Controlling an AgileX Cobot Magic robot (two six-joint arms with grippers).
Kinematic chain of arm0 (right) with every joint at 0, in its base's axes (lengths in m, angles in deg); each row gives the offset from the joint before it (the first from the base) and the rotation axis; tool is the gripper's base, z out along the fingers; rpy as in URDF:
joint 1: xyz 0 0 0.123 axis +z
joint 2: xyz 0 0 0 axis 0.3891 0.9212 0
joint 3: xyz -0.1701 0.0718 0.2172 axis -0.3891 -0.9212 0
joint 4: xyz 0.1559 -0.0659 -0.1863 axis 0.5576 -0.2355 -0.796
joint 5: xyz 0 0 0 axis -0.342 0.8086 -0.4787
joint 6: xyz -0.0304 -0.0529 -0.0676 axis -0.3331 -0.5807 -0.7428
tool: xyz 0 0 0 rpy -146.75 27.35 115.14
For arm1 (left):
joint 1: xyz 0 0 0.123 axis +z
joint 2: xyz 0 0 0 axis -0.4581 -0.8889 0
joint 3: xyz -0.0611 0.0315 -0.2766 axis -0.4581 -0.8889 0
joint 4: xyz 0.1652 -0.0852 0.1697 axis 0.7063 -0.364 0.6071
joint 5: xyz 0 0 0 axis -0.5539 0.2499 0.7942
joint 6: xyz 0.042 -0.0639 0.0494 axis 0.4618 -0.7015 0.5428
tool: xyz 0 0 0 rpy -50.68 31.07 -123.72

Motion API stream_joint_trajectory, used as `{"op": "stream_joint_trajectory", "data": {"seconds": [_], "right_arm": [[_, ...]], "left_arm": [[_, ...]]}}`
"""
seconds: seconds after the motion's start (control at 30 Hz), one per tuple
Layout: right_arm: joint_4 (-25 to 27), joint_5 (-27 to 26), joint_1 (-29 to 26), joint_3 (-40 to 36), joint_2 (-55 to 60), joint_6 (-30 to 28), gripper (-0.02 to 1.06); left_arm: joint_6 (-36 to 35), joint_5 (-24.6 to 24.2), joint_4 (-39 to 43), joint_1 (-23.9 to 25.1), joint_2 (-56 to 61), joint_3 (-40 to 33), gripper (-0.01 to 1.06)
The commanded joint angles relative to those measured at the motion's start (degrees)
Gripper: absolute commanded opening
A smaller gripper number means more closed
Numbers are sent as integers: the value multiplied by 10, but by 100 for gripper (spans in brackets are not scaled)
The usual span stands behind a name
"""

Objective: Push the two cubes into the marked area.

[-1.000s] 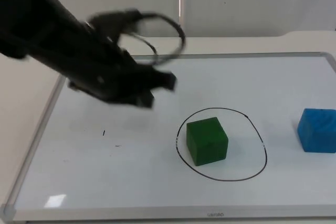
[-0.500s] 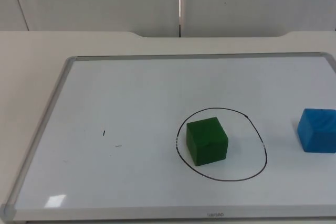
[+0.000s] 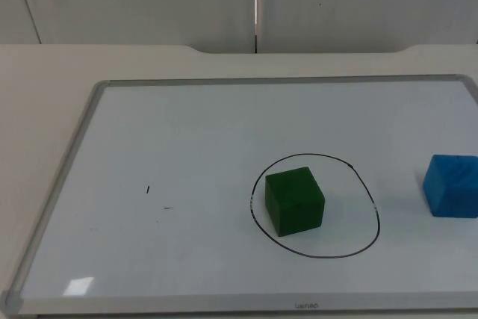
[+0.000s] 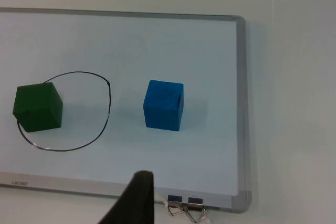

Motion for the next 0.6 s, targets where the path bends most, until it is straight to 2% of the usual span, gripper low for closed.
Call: {"op": "stream_joint_trajectory", "data": {"seconds": [0.0,0.03,0.17,0.33,0.57], "right_arm": [[2,-2,1,1,-2,-3,105],[2,-2,1,1,-2,-3,105],[2,-2,1,1,-2,-3,105],[2,-2,1,1,-2,-3,105],[2,-2,1,1,-2,-3,105]], "left_arm": [[-40,-47,54,2,47,2,0],[-40,-47,54,2,47,2,0],[-41,-102,64,2,110,2,0],[-41,-148,65,2,161,-3,0],[-55,-147,68,2,240,-81,0]]}}
